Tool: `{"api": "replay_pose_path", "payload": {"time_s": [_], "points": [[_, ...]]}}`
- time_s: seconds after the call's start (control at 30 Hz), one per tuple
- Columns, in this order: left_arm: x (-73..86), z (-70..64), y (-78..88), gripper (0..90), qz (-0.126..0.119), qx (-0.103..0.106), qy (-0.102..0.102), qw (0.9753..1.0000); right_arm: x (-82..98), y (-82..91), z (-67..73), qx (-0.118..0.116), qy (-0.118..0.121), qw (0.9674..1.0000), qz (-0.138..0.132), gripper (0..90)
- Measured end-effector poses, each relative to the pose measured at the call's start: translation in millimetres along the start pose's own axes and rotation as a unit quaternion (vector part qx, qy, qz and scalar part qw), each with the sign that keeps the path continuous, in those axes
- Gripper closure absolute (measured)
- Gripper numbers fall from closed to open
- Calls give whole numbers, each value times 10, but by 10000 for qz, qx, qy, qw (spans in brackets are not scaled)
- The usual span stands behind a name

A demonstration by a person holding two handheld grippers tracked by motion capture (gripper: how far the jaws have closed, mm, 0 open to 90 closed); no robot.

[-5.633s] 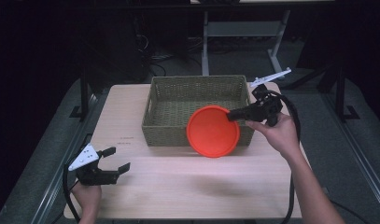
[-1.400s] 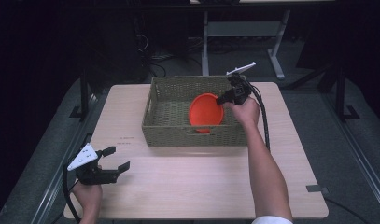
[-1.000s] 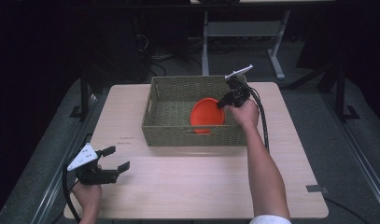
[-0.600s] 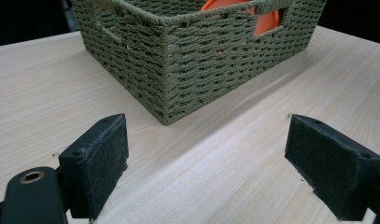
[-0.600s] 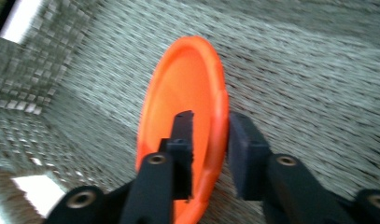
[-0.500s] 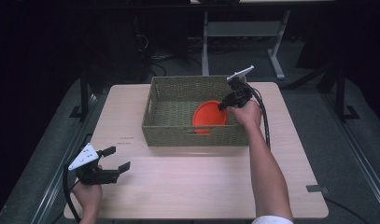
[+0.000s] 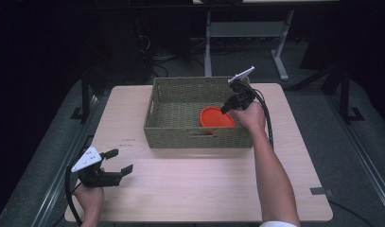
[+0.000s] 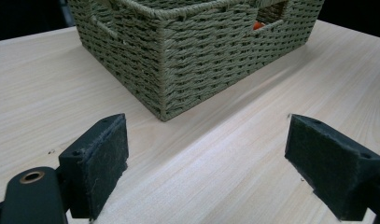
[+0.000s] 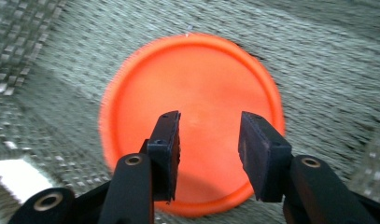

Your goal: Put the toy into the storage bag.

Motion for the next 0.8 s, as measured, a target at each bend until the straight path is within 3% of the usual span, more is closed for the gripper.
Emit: {"api": "replay_pose_path", "payload": {"time_s": [0.13, 0.3, 0.53, 0.67, 0.8], "points": [[5, 7, -1, 127, 12, 21, 2, 10000, 10, 52, 16, -153, 37, 9999, -61, 527], [-1, 1, -2, 126, -79, 80, -41, 9999, 54, 123, 42, -633, 177, 9976, -228, 462], [-6, -6, 4, 127, -104, 108, -71, 9999, 131, 186, -29, -1058, 74, 9939, -299, 405], [-5, -7, 1, 127, -67, 103, -71, 9999, 152, 267, -1, -1059, 149, 9936, -354, 398], [-5, -5, 2, 126, -70, 109, -80, 9999, 169, 341, 16, -1241, 177, 9913, -408, 382]]}}
Point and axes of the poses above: each handheld gripper's, and its own axes: y roughly backward along the jaws, x roughly out of its underside, z roughly to its left, the point moved 1 cm from there along -y, roughly forward along the jaws, and after that the axes turned 15 degrees about -y, right-handed, at the moved point
